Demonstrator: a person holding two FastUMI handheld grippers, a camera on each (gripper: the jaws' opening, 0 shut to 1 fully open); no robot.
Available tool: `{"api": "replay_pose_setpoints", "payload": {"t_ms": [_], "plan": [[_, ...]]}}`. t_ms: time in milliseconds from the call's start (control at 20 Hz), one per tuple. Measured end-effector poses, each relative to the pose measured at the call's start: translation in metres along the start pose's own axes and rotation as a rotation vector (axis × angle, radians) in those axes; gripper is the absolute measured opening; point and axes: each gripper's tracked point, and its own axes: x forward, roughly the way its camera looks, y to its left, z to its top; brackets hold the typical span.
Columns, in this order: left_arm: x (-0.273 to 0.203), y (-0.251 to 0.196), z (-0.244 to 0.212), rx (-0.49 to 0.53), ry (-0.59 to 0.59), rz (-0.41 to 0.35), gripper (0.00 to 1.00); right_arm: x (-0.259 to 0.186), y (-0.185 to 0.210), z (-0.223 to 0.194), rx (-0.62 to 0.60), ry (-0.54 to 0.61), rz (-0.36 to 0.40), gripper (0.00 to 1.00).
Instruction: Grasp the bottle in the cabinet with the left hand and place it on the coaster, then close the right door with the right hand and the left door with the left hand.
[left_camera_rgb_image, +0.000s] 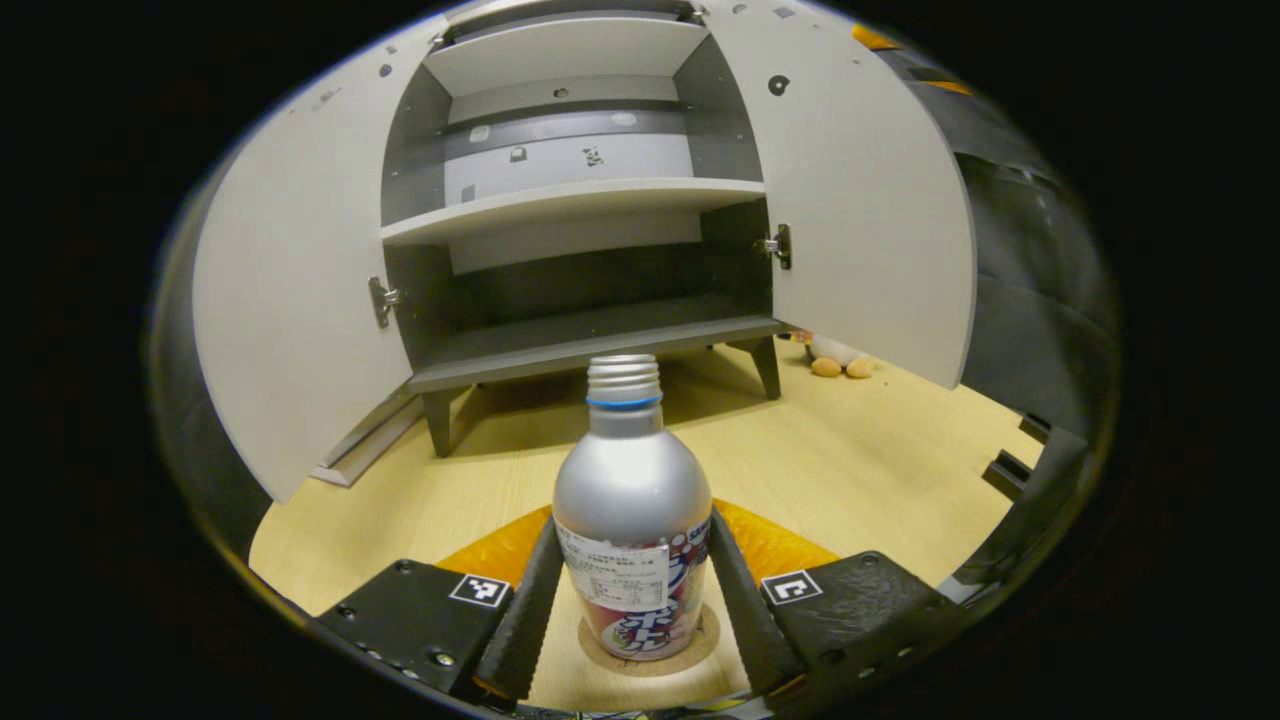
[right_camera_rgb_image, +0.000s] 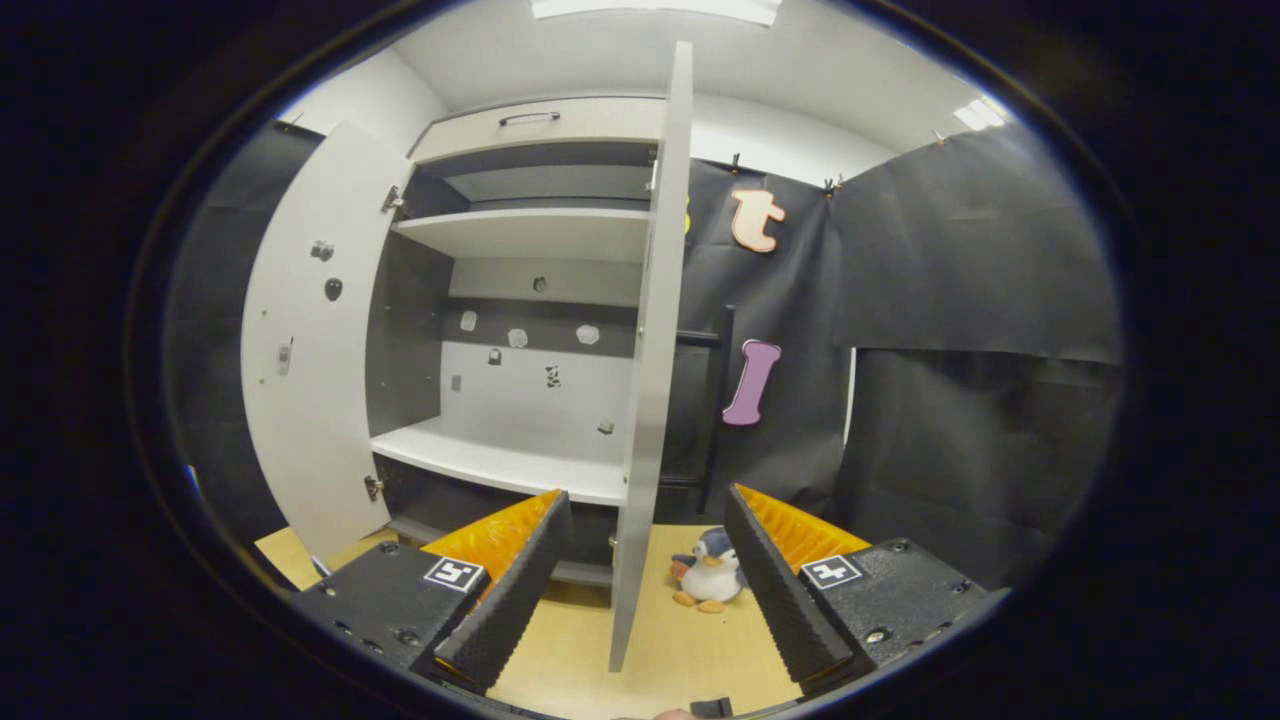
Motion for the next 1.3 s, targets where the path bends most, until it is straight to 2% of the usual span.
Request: {"api": "replay_pose_setpoints", "payload": {"t_ms": [450, 700, 750, 1000, 1300], "plan": [[-0.006, 0.005, -0.011, 0.016, 0.045, 0.017, 0.81, 0.005, 0.000, -0.004, 0.013, 0.000, 0.019, 1.00], [-0.016, 0.009, -0.004, 0.062, 0.041, 0.038, 0.88, 0.008, -0.001, -0.012, 0.038, 0.011, 0.028, 0.99], [-0.017, 0.008, -0.001, 0.067, 0.040, 0.039, 0.92, 0.007, -0.001, -0.011, 0.040, 0.010, 0.028, 1.00], [-0.021, 0.011, 0.012, 0.053, 0.038, 0.047, 0.98, 0.004, -0.009, -0.007, 0.051, -0.010, 0.024, 1.00], [-0.025, 0.015, 0.036, -0.009, 0.039, 0.049, 0.98, -0.001, -0.031, 0.001, 0.082, -0.041, -0.001, 1.00]]}}
